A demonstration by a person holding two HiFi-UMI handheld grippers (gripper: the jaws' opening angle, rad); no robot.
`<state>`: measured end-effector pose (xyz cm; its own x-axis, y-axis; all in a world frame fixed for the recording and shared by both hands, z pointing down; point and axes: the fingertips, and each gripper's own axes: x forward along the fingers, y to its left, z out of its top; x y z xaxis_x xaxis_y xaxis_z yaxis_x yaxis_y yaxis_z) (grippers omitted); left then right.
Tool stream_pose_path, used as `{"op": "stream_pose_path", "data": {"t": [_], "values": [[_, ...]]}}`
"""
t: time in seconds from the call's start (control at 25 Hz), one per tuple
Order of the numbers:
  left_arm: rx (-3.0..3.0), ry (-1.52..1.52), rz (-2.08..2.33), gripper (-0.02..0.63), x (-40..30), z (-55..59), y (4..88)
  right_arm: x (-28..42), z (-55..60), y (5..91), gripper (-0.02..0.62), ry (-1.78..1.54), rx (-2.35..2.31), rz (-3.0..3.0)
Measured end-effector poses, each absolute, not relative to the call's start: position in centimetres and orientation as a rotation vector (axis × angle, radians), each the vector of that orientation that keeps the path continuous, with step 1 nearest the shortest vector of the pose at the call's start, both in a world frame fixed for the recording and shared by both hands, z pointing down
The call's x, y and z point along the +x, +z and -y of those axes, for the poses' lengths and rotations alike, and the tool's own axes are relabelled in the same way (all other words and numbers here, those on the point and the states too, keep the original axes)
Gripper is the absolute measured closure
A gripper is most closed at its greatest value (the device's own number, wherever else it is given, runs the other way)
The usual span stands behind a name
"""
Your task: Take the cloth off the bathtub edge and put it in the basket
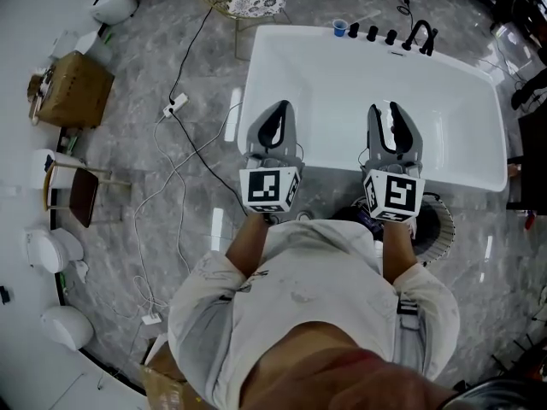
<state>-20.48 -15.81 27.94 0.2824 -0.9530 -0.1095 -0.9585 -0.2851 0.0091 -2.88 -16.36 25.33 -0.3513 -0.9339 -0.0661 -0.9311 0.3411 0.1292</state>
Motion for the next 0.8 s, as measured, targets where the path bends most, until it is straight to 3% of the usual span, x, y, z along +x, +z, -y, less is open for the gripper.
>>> {"op": "stream_pose_path", "data": {"t": [0.32, 0.8], "values": [[-2.471, 0.145, -1.802, 0.604, -19.6, 15.5, 27.4, -3.5, 16.1, 25.6, 0.588, -0.246, 1.748, 2.558], [-2.471, 0.151, -1.767, 0.604, -18.5, 14.7, 26.9, -3.8, 14.8, 24.4, 0.594, -0.321, 1.694, 2.582]]}}
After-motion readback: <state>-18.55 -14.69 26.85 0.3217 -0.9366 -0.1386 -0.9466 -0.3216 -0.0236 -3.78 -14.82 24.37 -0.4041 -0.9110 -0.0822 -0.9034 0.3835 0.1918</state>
